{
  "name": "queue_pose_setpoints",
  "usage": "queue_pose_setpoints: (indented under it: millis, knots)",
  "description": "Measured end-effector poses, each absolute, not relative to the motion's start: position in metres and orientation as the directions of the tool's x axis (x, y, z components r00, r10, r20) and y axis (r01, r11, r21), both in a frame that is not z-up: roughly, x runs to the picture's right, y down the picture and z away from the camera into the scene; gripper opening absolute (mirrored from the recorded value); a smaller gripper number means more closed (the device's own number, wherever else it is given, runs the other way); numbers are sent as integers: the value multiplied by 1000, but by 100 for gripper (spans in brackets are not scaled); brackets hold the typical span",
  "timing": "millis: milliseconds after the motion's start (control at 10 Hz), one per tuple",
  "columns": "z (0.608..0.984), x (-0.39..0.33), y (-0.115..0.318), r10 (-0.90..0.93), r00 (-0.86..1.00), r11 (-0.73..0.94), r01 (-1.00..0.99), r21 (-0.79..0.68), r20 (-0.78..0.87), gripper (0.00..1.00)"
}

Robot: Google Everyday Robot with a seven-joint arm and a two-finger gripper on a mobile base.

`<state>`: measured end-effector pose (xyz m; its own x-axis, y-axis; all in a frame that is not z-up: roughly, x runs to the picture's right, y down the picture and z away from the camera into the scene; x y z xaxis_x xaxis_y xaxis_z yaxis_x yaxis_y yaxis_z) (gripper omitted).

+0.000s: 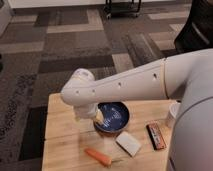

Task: Push the ceramic bowl across the table

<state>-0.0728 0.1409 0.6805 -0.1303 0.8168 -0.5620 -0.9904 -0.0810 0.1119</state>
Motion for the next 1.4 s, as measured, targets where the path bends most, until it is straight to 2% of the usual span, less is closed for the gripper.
queue_pose_setpoints:
  millis: [100,200,300,400,800,1200,1400]
  knots:
    - [680,-73,141,817,-130,-81,-990,112,-562,61]
    - [680,-73,141,817,-130,-81,-990,112,-562,46]
    - [680,-73,141,817,-130,-81,-990,112,-562,44]
    - [680,-73,141,817,-130,-81,-990,112,-562,46]
    - [680,-73,141,817,-130,-81,-990,112,-562,80]
    - [680,-73,141,817,-130,-81,-990,112,-562,80]
    - [692,-66,152,789,-159,-111,-987,117,-593,80]
